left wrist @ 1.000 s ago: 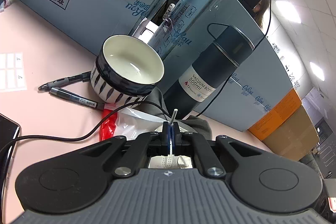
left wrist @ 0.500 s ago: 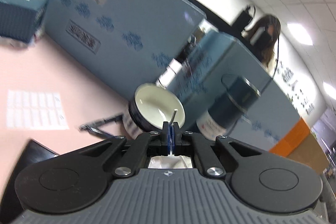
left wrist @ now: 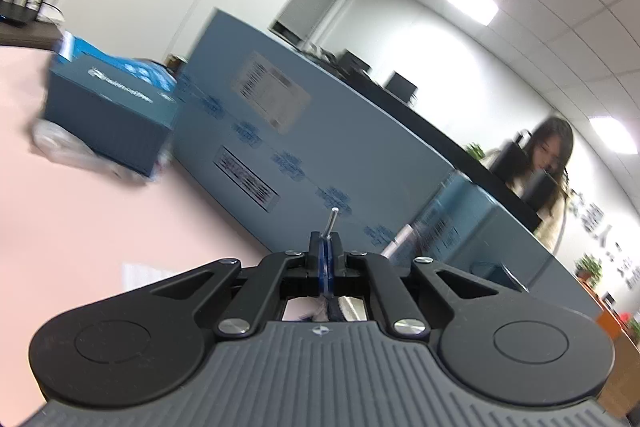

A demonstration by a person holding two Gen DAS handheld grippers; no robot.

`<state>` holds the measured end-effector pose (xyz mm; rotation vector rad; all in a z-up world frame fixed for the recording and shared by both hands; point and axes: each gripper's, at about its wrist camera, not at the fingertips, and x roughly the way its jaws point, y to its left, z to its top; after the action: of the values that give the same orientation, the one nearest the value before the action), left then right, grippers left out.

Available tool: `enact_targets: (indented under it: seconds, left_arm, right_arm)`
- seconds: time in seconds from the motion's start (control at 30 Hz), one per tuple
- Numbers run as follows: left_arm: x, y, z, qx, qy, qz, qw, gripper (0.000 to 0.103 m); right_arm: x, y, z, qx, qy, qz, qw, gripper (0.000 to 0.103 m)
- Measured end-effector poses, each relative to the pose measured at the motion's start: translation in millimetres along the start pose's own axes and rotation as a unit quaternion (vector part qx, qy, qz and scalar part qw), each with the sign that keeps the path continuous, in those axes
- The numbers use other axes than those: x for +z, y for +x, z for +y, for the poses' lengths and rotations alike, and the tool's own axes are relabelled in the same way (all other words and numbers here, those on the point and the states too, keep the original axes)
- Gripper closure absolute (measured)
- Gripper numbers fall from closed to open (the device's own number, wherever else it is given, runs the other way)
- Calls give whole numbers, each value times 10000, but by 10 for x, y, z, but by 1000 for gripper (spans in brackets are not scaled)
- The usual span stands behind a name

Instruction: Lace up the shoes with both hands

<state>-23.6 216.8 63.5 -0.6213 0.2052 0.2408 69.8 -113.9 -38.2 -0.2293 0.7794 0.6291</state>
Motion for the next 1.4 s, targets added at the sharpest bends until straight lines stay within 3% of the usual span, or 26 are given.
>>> enact_targets:
  seconds: [0.33, 0.57, 1.4]
  left_arm:
    - [245, -346, 347, 714, -385, -657, 9945, 102]
    - [412, -553, 600, 1021, -590, -946, 9885, 102]
    - [645, -544, 832, 1448, -528, -1186, 9809, 102]
  right_arm:
    - [-3, 3, 5, -28, 42, -5, 10000, 65]
    - [-7, 5, 5, -44, 71, -5, 10000, 65]
    - [-17, 40, 25, -160, 211, 7, 9997, 64]
